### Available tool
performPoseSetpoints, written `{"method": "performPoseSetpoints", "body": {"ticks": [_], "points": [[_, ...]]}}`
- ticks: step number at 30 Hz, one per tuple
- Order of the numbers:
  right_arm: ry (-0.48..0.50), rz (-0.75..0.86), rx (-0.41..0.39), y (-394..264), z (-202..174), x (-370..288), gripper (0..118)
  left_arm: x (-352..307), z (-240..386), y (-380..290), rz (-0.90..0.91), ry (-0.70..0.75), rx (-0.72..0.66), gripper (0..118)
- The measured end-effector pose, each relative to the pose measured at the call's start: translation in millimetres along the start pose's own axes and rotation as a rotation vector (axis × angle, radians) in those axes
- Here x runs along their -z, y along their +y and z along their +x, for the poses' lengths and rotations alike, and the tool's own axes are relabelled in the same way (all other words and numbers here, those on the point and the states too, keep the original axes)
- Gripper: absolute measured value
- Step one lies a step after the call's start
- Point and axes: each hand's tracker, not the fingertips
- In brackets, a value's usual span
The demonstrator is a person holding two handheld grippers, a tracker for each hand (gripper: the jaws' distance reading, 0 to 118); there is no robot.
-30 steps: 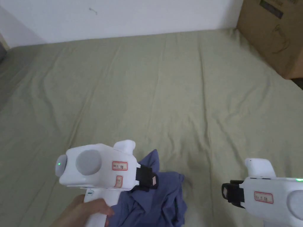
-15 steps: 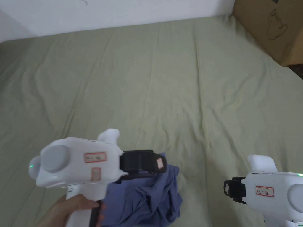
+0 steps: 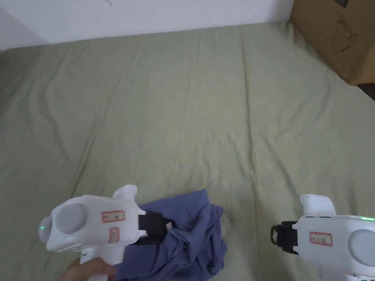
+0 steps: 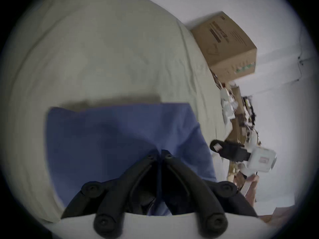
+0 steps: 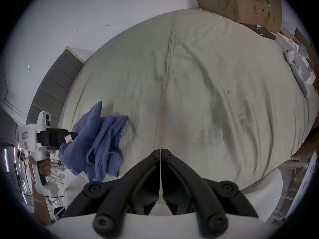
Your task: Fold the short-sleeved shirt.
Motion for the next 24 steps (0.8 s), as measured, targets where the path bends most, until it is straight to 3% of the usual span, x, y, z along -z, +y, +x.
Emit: {"method": "performPoseSetpoints", "body": {"ticks": [14, 24], "points": [[-0.009, 0.002, 0.016, -1.4, 9.4, -4.6, 0, 80.2, 29.5, -29.8, -0.156, -0.111, 0.023, 4], [-0.015, 0.002, 0.006, 0.5, 5.0, -6.9, 0, 72.2, 61.3, -54.8, -0.161, -0.08, 0.1, 4]]}}
